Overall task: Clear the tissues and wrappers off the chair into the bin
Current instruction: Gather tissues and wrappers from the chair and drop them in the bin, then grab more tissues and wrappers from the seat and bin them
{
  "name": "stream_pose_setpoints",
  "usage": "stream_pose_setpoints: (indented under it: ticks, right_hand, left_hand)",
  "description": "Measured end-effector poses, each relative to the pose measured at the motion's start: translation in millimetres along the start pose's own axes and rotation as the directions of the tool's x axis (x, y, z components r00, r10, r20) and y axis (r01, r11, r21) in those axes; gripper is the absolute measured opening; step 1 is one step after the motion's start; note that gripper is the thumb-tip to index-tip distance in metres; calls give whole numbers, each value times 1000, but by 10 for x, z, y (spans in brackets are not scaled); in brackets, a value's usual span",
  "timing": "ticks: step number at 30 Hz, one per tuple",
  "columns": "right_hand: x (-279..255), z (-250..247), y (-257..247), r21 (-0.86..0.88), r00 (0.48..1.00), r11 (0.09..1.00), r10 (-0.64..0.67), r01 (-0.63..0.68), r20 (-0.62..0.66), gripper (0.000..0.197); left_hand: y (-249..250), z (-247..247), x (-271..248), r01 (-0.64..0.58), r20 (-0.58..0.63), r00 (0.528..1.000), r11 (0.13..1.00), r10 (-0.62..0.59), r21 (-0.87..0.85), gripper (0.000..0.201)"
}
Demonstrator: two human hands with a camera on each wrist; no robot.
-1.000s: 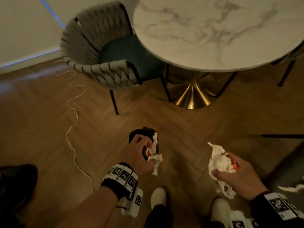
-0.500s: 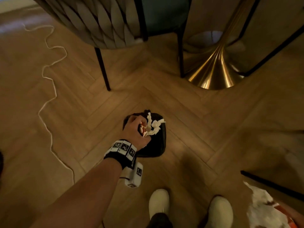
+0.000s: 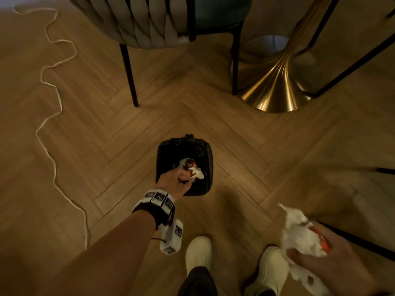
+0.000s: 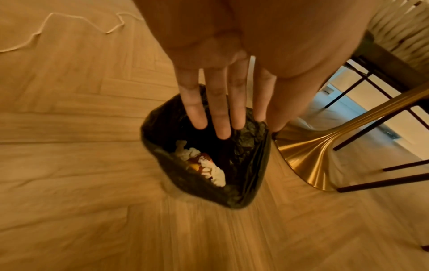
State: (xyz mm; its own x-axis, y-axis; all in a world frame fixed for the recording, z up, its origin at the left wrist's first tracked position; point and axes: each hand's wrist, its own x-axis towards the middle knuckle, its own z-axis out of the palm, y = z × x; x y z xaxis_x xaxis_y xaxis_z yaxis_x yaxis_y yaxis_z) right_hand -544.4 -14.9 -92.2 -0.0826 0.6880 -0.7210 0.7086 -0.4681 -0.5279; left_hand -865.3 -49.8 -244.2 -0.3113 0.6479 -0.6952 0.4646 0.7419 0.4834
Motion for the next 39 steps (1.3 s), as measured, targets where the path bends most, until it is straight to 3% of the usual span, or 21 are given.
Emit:
stream_pose_setpoints:
  ticks: [2, 4, 8, 11, 14, 17, 19, 21, 24, 26, 29, 32, 36, 39]
  right_hand:
    - [203, 205, -266, -47, 990, 996, -72, 78, 124, 46]
    - [513, 575, -532, -16, 970, 976, -213, 216, 117, 43]
    - [1240, 1537, -972, -35, 912, 925, -365, 378, 189, 41]
    - [1890, 2251, -1062, -229, 879, 875, -341, 426, 332, 59]
    - [2285, 2718, -1034, -421, 845, 783, -237, 458, 480, 79]
    - [2400, 2839, -1003, -443, 839, 768, -215, 461, 500, 96]
    - [2335, 2759, -1031, -429, 853, 787, -224, 443, 471, 96]
    - [2173, 2573, -1058, -444, 874, 781, -256, 440, 414, 82]
    - [1756, 2091, -1062, -405, 888, 821, -243, 402, 390, 45]
    - [1306, 1597, -989, -430, 893, 826, -180, 365, 412, 32]
    - [455, 649, -726, -485, 931, 826, -121, 287, 344, 20]
    - [-476, -340, -413, -505, 970, 858, 38, 92, 241, 21]
    - [-1622, -1553, 123, -419, 987, 896, 160, -148, -8, 33]
    - [-2374, -2146, 678, -311, 959, 914, 211, -262, -188, 33]
  left_hand:
    - [-185, 23, -234, 35, 25, 999, 999, -34, -28, 16]
    - [-390, 52, -479, 65, 46, 997, 998, -64, -13, 9]
    - [-891, 103, -858, 138, 107, 986, 987, -129, -77, 13]
    - [-1243, 93, -1056, 174, 93, 983, 969, -160, -175, 15]
    - [-1511, 58, -1191, 143, 26, 990, 965, -141, -222, 17]
    - [-1659, 17, -1240, 156, -3, 987, 959, -161, -238, 23]
    - [-1675, -40, -1260, 146, -13, 988, 959, -154, -245, 23]
    - [-1577, -97, -1285, 128, -3, 991, 963, -133, -236, 24]
    - [-1255, -197, -1354, 132, -11, 991, 969, -137, -211, 27]
    - [-968, -308, -1481, 154, -12, 987, 966, -160, -206, 33]
    - [-446, -530, -1765, 86, 43, 996, 990, -82, -112, 33]
    - [170, -711, -2122, -17, 144, 990, 999, 12, 33, 8]
    - [956, -652, -2453, -172, 340, 936, 959, 88, 225, 25]
    - [1617, -469, -2629, -335, 406, 892, 893, 198, 300, 27]
